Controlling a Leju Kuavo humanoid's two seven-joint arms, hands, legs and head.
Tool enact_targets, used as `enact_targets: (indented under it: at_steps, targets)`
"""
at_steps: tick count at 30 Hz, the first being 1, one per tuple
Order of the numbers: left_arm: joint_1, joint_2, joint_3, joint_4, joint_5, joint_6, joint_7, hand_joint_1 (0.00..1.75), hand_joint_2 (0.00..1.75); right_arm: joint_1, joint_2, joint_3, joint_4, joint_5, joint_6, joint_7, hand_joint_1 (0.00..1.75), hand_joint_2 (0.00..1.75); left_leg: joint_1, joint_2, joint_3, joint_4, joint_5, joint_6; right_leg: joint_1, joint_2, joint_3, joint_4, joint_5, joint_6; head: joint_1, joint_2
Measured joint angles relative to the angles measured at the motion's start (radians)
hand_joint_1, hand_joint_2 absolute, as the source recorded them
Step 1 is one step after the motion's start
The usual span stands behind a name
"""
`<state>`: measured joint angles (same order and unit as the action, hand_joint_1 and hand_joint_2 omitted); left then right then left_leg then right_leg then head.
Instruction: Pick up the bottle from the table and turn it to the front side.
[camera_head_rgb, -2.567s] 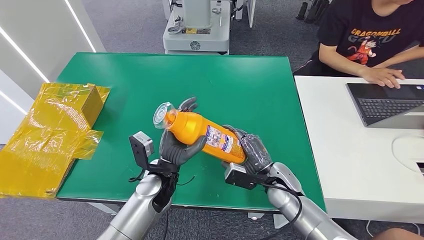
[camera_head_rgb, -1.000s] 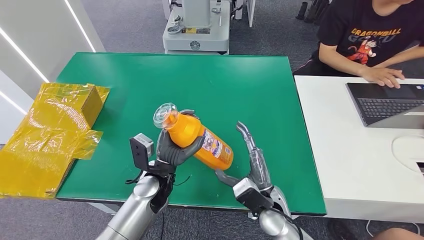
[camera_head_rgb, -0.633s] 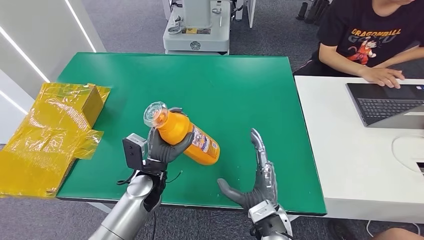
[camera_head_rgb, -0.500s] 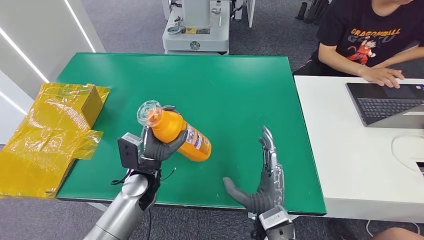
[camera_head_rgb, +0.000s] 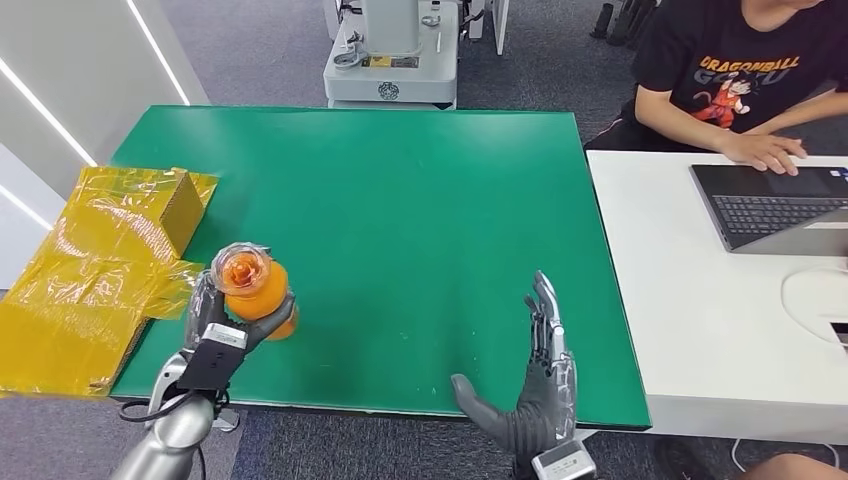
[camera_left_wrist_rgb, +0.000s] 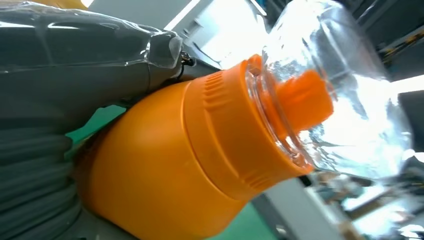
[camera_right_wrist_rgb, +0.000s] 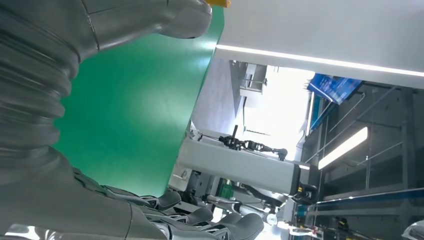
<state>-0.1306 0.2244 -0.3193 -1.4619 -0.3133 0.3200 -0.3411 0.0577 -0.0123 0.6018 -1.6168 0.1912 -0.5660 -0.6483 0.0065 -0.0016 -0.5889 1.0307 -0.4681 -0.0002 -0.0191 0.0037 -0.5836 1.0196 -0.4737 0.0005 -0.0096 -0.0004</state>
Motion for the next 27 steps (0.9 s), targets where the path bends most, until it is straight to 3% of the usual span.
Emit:
enact_targets:
  at_steps: [5,12,20,27]
  targets:
    - [-0.013,0.111,0.047,-0.046,-0.168,-0.073,0.083,1.75,1.75,0.031,0.013,-0.012,-0.04,0.02,0.016,0.019,0.0,1.75,0.002,-0.002,-0.001,0.0,0.002,-0.002,0.002,-0.002,0.0,0.0,0.001,-0.002,0.0,0.0]
    - [-0.126,0.252,0.05,-0.032,-0.306,-0.141,0.087,1.75,1.75,0.051,0.029,-0.02,-0.061,0.02,0.052,0.025,0.0,1.75,0.004,-0.002,-0.001,0.0,0.003,-0.005,0.004,-0.001,-0.001,0.0,0.003,-0.005,0.0,0.0]
    - [-0.343,0.323,-0.08,0.096,-0.534,-0.224,0.088,1.75,1.75,0.064,0.031,-0.026,-0.078,0.005,0.072,0.015,0.0,1.75,0.005,-0.001,-0.001,0.0,0.005,-0.007,0.005,-0.001,-0.001,0.0,0.005,-0.007,0.0,0.0]
    - [-0.464,0.354,-0.23,0.297,-0.59,-0.337,0.058,1.75,1.75,0.073,0.031,-0.033,-0.084,-0.013,0.089,0.006,0.0,1.75,0.005,0.002,-0.001,0.0,0.004,-0.007,0.006,0.002,-0.003,0.0,0.006,-0.008,0.0,0.0]
